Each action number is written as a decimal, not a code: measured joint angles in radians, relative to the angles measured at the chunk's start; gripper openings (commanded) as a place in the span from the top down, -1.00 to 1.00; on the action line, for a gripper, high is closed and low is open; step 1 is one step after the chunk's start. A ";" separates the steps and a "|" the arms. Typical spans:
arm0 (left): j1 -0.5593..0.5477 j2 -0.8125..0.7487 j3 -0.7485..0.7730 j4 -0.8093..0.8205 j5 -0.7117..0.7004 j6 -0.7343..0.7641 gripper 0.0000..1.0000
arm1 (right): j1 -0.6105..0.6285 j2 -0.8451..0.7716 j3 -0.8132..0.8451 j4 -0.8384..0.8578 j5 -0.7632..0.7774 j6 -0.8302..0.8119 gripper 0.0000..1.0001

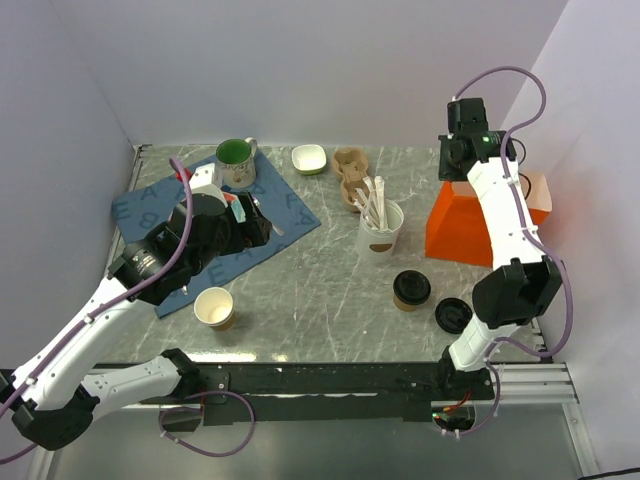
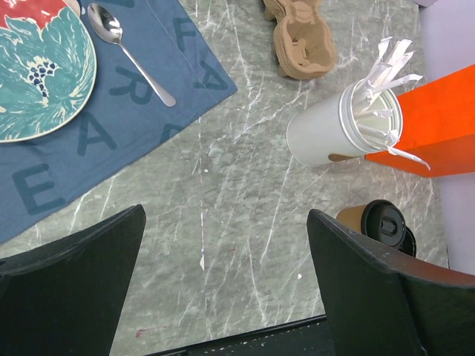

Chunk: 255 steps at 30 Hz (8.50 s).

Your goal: Pack the takeout coffee

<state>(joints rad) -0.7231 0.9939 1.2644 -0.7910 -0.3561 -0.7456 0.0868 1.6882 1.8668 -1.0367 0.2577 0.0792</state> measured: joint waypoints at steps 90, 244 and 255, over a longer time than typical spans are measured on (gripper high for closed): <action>0.000 -0.122 0.067 -0.202 -0.330 -0.095 -0.96 | 1.190 -0.203 -0.066 0.030 0.054 0.090 0.34; 0.006 0.106 -0.053 0.151 0.332 0.336 0.72 | 0.215 0.748 0.391 0.451 -0.228 0.072 -0.22; 0.006 0.106 -0.052 0.151 0.326 0.337 0.72 | 0.213 0.755 0.391 0.452 -0.252 0.072 -0.19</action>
<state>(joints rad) -0.7166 1.1004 1.2125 -0.6403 -0.0299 -0.4088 0.2996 2.4432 2.2574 -0.5850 0.0059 0.1509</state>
